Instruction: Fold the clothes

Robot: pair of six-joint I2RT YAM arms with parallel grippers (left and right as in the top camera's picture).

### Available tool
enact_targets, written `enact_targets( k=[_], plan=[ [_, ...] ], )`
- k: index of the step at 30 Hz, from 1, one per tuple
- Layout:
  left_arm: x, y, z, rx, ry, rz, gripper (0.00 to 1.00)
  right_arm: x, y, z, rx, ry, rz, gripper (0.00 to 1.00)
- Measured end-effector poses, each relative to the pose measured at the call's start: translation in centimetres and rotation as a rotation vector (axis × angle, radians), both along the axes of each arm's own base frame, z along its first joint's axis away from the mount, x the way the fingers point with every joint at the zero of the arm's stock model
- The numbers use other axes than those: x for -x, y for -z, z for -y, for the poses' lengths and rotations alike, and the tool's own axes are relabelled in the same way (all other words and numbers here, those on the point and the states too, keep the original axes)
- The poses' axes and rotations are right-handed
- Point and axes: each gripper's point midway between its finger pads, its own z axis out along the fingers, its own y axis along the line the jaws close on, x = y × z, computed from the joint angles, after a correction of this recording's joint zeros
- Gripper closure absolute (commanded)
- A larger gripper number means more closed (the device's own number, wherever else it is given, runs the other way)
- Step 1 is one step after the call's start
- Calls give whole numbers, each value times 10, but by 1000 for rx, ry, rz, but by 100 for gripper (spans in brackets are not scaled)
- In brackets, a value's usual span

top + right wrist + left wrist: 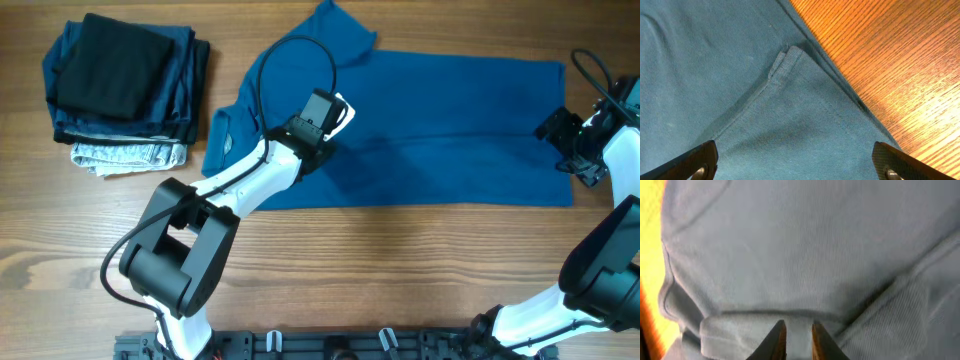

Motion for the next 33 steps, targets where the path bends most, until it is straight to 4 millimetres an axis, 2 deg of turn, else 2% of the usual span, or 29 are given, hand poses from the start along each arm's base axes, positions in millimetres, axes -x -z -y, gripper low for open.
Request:
enact_targets(
  k=[3,6,9,13,16,17,18,21,22,24,25,27,28,31,33],
  plan=[
    [-6,-5,5,26,6,27,70,0,0,0,0,0,0,0],
    [-11,-10,7,50,-16,56,64,0,0,0,0,0,0,1],
    [-17,-20,1,99,-152,72,64,0,0,0,0,0,0,0],
    [-24,-49,-13,222,-381,54,65,0,0,0,0,0,0,0],
    [-38,-85,-48,374,-594,73,63,0,0,0,0,0,0,0],
    [-40,-94,-66,434,-668,58,57,0,0,0,0,0,1,1],
    [-42,-100,-87,498,-742,33,52,0,0,0,0,0,0,0],
    [-51,-105,-151,660,-935,-14,50,0,0,0,0,0,0,0],
    [-52,-104,-163,703,-971,-33,48,0,0,0,0,0,0,0],
    [-52,-103,-181,786,-1015,-81,41,-1,0,1,2,0,5,0],
    [-53,-103,-189,821,-1032,-97,35,-8,-3,4,19,0,36,1],
    [-50,-102,-194,856,-1050,-126,11,-17,-8,4,10,-7,78,0],
    [-50,-103,-193,865,-1046,-133,4,-16,-6,-2,-18,-21,77,1],
    [-50,-103,-191,876,-1035,-146,0,-33,-14,-29,-114,-173,170,1],
    [-50,-102,-196,847,-1037,-125,0,-47,-21,-58,-167,-321,238,7]
  ],
)
